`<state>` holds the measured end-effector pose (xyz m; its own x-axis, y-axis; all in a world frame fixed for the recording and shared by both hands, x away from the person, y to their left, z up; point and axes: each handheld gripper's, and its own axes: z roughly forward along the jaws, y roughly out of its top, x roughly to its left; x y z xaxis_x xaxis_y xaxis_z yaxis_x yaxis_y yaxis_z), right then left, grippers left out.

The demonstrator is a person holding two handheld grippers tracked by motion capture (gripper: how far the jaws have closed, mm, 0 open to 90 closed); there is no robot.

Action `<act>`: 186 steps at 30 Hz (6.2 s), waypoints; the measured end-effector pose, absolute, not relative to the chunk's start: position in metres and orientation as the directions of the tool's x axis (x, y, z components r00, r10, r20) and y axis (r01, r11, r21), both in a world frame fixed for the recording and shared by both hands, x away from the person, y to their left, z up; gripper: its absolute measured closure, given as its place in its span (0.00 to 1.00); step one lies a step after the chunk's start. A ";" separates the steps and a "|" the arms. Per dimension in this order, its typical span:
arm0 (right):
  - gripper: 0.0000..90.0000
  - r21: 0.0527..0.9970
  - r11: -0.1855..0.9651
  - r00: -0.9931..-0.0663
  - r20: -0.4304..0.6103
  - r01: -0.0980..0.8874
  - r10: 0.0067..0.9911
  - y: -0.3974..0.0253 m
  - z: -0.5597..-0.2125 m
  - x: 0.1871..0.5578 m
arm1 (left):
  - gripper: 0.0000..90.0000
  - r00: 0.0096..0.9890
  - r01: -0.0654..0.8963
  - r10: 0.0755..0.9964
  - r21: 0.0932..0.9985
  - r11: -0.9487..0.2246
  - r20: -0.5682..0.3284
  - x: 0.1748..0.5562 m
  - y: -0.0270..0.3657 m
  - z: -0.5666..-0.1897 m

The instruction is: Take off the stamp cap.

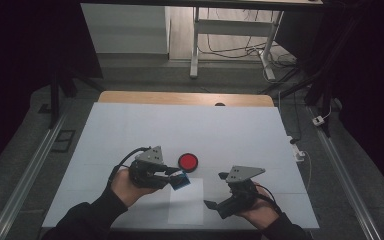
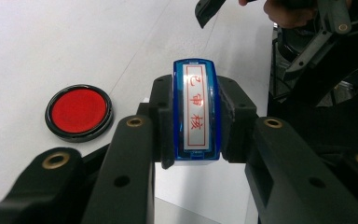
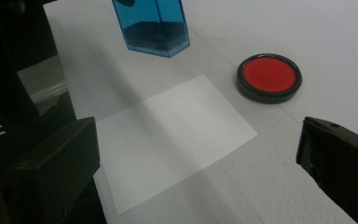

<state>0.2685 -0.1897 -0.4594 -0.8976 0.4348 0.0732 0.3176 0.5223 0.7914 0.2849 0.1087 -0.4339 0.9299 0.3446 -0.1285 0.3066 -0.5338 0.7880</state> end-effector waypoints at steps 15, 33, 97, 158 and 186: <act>0.00 0.780 0.556 -0.923 0.068 0.286 0.378 -0.164 -0.461 0.277 | 0.78 0.944 0.268 0.313 0.795 -0.545 -0.104 0.284 0.109 -0.431; 0.36 0.772 0.593 -0.969 0.122 0.228 0.214 -0.145 -0.465 0.289 | 0.78 0.970 0.189 0.232 0.812 -0.553 -0.067 0.281 0.106 -0.430; 0.76 0.791 0.523 -0.946 0.305 0.318 0.113 -0.142 -0.463 0.300 | 0.78 0.989 0.042 0.146 0.883 -0.468 0.030 0.274 0.114 -0.424; 0.76 0.787 0.546 -0.915 0.058 0.288 0.399 -0.202 -0.450 0.272 | 0.78 0.924 0.278 0.372 0.828 -0.487 -0.092 0.287 0.121 -0.431; 0.76 0.808 0.428 -0.795 0.080 0.404 0.601 -0.269 -0.451 0.253 | 0.78 0.909 0.310 0.402 0.825 -0.472 -0.112 0.290 0.123 -0.431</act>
<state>0.2533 -0.2691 -0.4508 -0.7952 0.6011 0.0797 0.4043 0.4277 0.8085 0.2905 0.1231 -0.4305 0.9087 0.4023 -0.1116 0.3101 -0.4716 0.8255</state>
